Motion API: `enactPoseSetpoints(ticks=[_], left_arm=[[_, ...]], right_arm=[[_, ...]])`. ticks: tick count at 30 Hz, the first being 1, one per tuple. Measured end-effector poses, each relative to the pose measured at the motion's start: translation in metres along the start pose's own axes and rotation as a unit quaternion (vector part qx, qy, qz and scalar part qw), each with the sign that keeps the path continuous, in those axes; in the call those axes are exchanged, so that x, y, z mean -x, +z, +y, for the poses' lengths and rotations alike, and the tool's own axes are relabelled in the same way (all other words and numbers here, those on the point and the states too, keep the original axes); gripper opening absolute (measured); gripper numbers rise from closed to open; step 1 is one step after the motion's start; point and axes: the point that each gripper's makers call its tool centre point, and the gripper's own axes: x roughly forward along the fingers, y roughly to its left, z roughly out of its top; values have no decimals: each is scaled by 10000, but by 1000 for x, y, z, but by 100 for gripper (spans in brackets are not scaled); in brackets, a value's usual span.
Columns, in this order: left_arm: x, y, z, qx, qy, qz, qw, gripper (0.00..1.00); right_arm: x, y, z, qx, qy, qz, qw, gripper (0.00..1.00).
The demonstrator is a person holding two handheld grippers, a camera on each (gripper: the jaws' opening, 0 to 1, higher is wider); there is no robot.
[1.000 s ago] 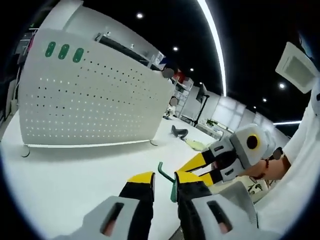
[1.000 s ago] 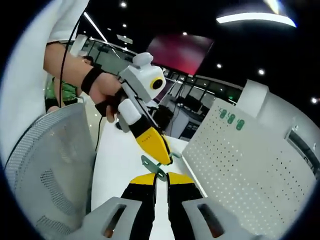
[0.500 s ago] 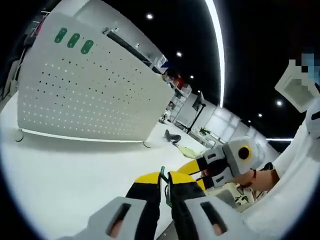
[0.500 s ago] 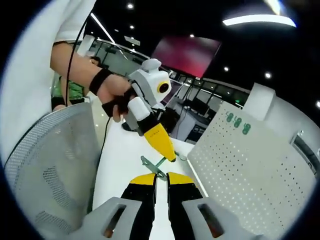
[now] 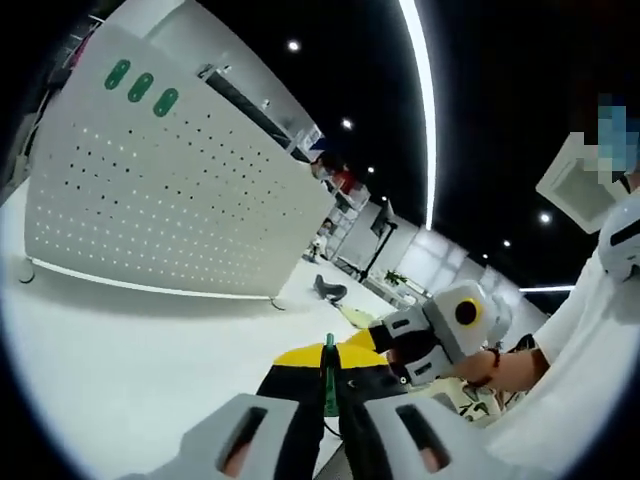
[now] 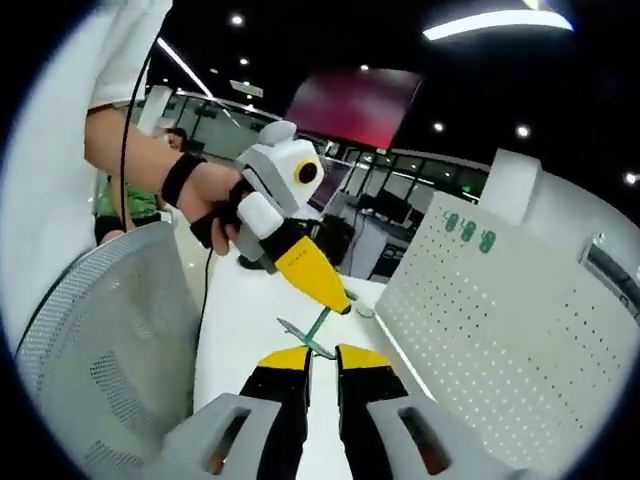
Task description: Insert the hook assembly into the mounting plate slot until the hook locks in place.
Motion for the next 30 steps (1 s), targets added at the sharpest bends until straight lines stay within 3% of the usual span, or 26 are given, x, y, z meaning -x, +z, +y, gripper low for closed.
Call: enactPoseSetpoints(ticks=[4, 8, 10, 13, 16, 23, 24, 30], left_arm=[[1, 8, 3, -69, 87, -255, 9996, 2], [1, 13, 2, -290, 101, -366, 9989, 2], [1, 14, 2, -441, 128, -413, 9981, 2], [0, 15, -2, -544, 101, -484, 9973, 2], [-3, 13, -4, -628, 60, -453, 9970, 2], [1, 17, -2, -787, 161, -513, 9954, 2], [1, 17, -1, -851, 190, -498, 9949, 2], [1, 22, -7, -1005, 121, -651, 9927, 2]], right_arm=[[1, 1, -2, -311, -92, -113, 9994, 19], [2, 2, -2, -1118, -178, -272, 9932, 22], [2, 0, -4, -1054, -267, -160, 9939, 22], [-2, 0, 0, -1498, -213, -192, 9883, 22], [-4, 6, 0, -1604, -264, -333, 9861, 22], [-3, 11, -6, -2168, -310, -543, 9742, 22], [-3, 13, -4, -2396, -215, -595, 9688, 23], [-4, 14, -7, -2827, -267, -751, 9559, 22]])
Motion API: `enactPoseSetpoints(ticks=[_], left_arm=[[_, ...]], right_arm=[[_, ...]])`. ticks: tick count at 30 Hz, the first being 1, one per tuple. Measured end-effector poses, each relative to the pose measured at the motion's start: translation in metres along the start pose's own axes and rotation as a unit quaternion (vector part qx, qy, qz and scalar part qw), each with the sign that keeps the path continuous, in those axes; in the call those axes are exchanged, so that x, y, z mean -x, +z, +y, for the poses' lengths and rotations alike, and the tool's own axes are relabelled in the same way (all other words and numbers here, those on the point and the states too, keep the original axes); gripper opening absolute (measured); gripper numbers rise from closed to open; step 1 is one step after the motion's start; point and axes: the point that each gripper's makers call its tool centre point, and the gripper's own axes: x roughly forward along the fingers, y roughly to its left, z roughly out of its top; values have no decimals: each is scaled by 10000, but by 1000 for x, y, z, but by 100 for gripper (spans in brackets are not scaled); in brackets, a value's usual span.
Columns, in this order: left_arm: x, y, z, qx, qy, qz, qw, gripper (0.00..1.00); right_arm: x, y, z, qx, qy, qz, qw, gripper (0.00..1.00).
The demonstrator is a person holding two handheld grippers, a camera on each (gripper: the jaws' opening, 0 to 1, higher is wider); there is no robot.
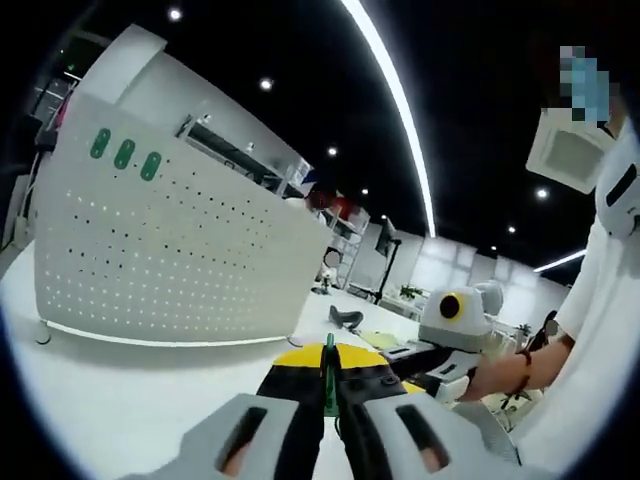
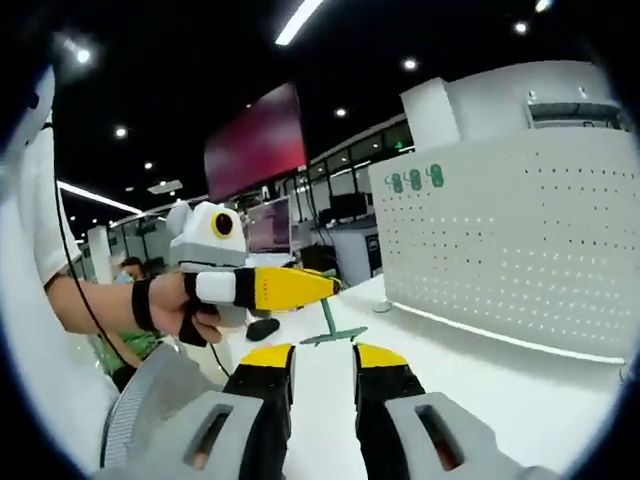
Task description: Insert the hook assembly into the mounting plate slot until the hook locks in place.
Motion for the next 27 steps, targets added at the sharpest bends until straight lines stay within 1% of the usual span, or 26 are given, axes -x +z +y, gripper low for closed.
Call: enactPoseSetpoints(ticks=[2, 4, 6, 7, 9, 10, 13, 15, 17, 18, 19, 20, 21, 22, 23, 24, 25, 26, 27], left_arm=[[-2, -3, -1, 5, -18, 56, 10000, 2], [-2, -2, -1, 6, 6, -9, 10000, 2], [-2, -2, 0, -15, 22, -13, 10000, 2], [-2, -3, -1, -42, 21, 40, 10000, 2], [-2, -4, -1, -91, 11, 67, 9999, 2], [-3, -4, -1, -89, 26, 84, 9999, 2], [-3, -4, -1, -130, 44, 116, 9998, 2], [-4, -6, -1, -226, 57, 199, 9995, 2], [-5, -7, 0, -296, 86, 248, 9992, 3], [-5, -8, 1, -314, 93, 267, 9991, 3], [-5, -8, 1, -381, 110, 319, 9987, 3], [-6, -11, 1, -489, 119, 446, 9977, 4], [-4, -19, 0, -599, 60, 719, 9956, 4], [-4, -22, 2, -646, 178, 863, 9940, 4], [-4, -19, 5, -845, 302, 842, 9924, 3], [-6, -15, 0, -897, 304, 767, 9925, 3], [-8, -15, -1, -964, 310, 798, 9917, 4], [-9, -16, -1, -980, 294, 841, 9912, 4], [-10, -19, -2, -990, 258, 951, 9902, 4]], right_arm=[[0, 1, 1, -17, -47, -4, 10000, 20], [0, 2, -2, -99, -112, -17, 9999, 20], [1, 4, -6, -263, -209, -88, 9994, 18], [2, 4, -9, -314, -288, -119, 9990, 16], [4, 9, -16, -363, -436, -247, 9981, 13], [5, 9, -17, -397, -445, -233, 9979, 12], [6, 13, -20, -348, -600, -286, 9972, 10], [6, 14, -21, -363, -651, -236, 9969, 9], [7, 14, -23, -228, -719, -198, 9970, 9], [7, 15, -23, -22, -744, -169, 9971, 8], [6, 15, -23, 8, -750, -158, 9971, 8], [7, 11, -21, 204, -682, 4, 9975, 3], [9, 16, -27, 190, -904, -127, 9956, 2], [13, 17, -27, 388, -854, -39, 9956, 2], [11, 18, -26, 426, -798, -61, 9959, 2], [10, 17, -27, 438, -821, -57, 9956, 2], [10, 20, -29, 517, -902, -99, 9945, 1], [11, 20, -31, 627, -942, -45, 9936, 1], [11, 20, -32, 647, -948, -20, 9934, 1]])
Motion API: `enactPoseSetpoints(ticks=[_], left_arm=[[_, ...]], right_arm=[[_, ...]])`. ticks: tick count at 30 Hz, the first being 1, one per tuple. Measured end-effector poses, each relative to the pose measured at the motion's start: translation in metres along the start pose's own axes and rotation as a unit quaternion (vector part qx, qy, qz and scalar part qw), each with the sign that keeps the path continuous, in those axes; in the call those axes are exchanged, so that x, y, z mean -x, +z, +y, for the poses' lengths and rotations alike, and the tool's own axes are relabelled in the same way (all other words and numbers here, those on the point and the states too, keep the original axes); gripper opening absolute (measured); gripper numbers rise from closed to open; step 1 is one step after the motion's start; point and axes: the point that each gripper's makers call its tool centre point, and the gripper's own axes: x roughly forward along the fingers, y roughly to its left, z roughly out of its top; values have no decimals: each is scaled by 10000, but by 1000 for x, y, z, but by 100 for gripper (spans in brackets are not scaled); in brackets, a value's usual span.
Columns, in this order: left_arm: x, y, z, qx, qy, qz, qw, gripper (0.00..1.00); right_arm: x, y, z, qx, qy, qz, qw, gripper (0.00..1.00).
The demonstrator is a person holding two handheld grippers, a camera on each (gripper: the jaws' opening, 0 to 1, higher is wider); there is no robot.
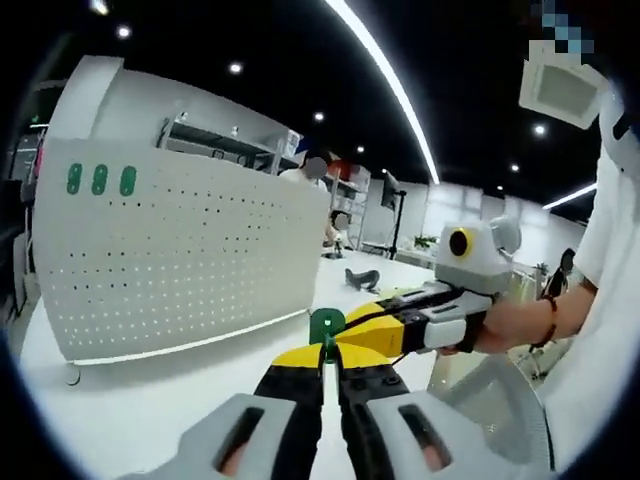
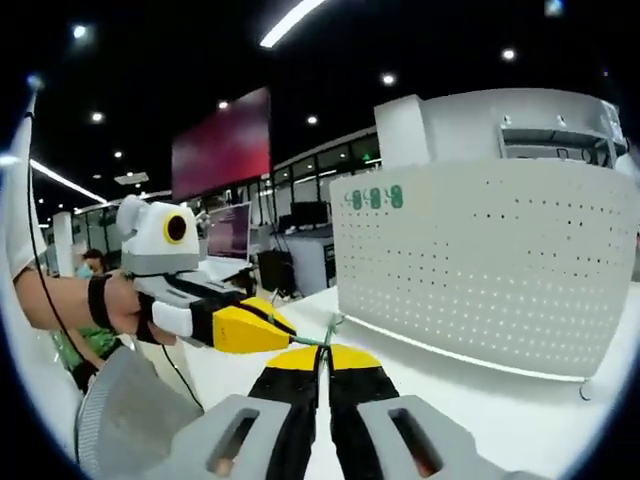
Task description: Insert the hook assembly into the mounting plate slot until the hook locks in place.
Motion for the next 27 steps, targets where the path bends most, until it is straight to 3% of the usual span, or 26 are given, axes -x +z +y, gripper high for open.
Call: enactPoseSetpoints(ticks=[1, 4, 10, 13, 22, 27], left_arm=[[0, -6, 2, -69, 33, 183, 9998, 4], [-2, -6, -1, -104, -9, 192, 9998, 4], [-5, -12, -1, -173, 131, 480, 9986, 4], [-5, -13, 2, -252, 272, 521, 9980, 3], [-5, -17, 6, -272, 324, 701, 9966, 4], [-5, -18, 7, -320, 398, 716, 9961, 3]], right_arm=[[0, 2, -2, -54, -31, -47, 10000, 0], [0, 2, -2, 141, -102, 23, 9998, 0], [-2, 1, -1, 128, -310, 71, 9994, 0], [-4, 1, 0, 434, -474, 102, 9979, 0], [-8, -2, 7, 753, -405, 186, 9962, 0], [-8, -3, 5, 533, -433, 226, 9974, 0]])
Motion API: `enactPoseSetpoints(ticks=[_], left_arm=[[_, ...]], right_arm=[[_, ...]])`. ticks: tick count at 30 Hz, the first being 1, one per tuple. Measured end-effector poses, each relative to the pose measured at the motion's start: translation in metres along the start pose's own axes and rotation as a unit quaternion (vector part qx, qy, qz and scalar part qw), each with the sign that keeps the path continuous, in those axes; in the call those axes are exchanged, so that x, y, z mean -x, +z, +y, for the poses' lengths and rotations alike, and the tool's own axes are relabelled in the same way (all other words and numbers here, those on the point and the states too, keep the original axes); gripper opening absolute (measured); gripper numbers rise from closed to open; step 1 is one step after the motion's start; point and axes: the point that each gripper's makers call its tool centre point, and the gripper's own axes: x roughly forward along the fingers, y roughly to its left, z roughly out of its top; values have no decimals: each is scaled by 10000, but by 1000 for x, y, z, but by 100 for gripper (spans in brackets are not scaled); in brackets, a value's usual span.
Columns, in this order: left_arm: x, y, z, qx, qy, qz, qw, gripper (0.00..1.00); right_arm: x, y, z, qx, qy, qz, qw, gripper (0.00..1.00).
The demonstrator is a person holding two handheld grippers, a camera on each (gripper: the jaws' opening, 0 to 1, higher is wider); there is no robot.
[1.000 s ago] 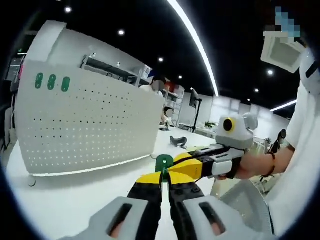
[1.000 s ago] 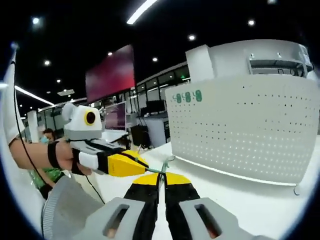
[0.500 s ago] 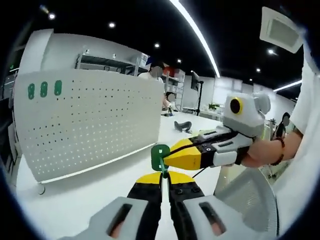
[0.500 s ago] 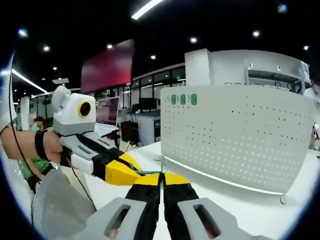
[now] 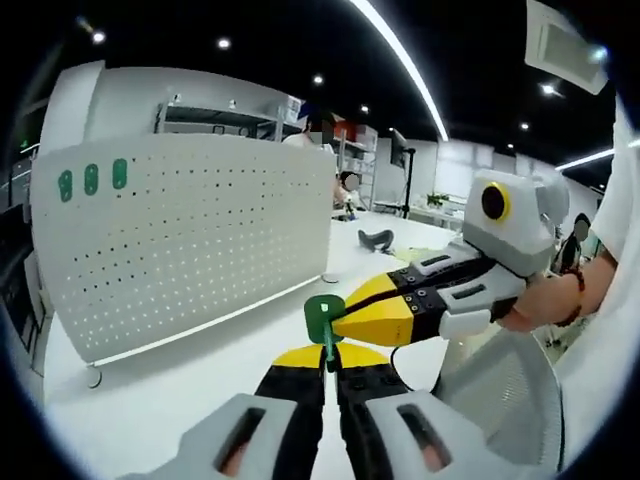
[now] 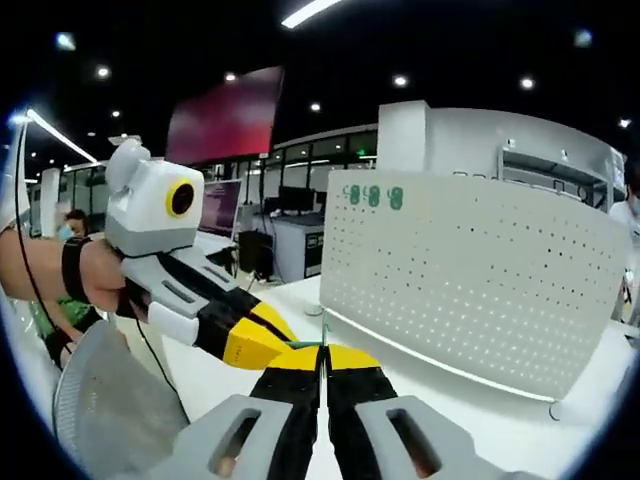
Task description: Insert the hook assembly into the mounting plate slot until the hook locks in place.
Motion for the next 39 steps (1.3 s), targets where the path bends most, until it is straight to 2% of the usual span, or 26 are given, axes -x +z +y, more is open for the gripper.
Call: enactPoseSetpoints(ticks=[9, 13, 21, 25, 31, 34, 39], left_arm=[[1, 0, 3, -58, 112, -21, 9999, 2], [3, 1, 7, -74, 210, -11, 9998, 2], [13, 9, 24, 91, 648, -163, 9977, 2], [16, 14, 33, 193, 882, -248, 9956, 2], [13, 19, 39, 202, 1028, -191, 9943, 2], [10, 23, 40, 162, 1095, -198, 9937, 2], [5, 27, 44, 372, 1260, -262, 9910, 2]], right_arm=[[-3, 1, 2, -25, 256, 42, 9997, 1], [-2, 5, 0, 113, 257, -106, 9995, 8], [4, 4, -10, -73, 221, -137, 9996, 9], [8, -3, -10, -273, 246, -40, 9993, 10], [19, -6, -15, -114, 192, -112, 9997, 17], [25, -8, -20, -173, 124, -136, 9997, 23], [32, -12, -26, -209, 74, -160, 9996, 30]])
